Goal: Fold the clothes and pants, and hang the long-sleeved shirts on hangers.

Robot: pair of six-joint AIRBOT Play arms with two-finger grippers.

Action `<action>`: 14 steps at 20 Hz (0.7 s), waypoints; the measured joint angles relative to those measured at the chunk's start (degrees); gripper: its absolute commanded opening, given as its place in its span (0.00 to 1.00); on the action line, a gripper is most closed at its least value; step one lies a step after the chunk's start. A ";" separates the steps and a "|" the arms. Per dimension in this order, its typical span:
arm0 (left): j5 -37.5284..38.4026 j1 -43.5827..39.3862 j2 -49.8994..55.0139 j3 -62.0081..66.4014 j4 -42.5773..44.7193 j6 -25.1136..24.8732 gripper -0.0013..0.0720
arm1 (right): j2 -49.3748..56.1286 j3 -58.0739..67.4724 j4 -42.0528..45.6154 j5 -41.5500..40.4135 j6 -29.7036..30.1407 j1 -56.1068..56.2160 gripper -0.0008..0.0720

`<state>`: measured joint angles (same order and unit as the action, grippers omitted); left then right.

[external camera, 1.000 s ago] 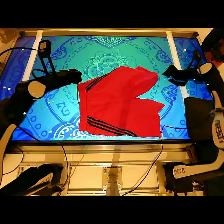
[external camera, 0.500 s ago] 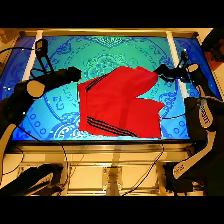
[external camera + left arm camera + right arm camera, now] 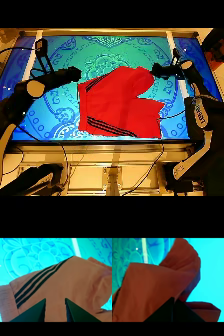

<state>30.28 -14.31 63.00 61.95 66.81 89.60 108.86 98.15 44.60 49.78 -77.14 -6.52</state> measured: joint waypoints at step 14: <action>1.01 0.00 0.00 0.00 0.02 0.00 0.37 | -1.77 9.38 20.37 15.89 -15.69 3.50 0.02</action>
<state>31.29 -14.31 63.00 61.95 66.83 89.60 107.09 107.53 64.97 65.67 -92.84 -3.03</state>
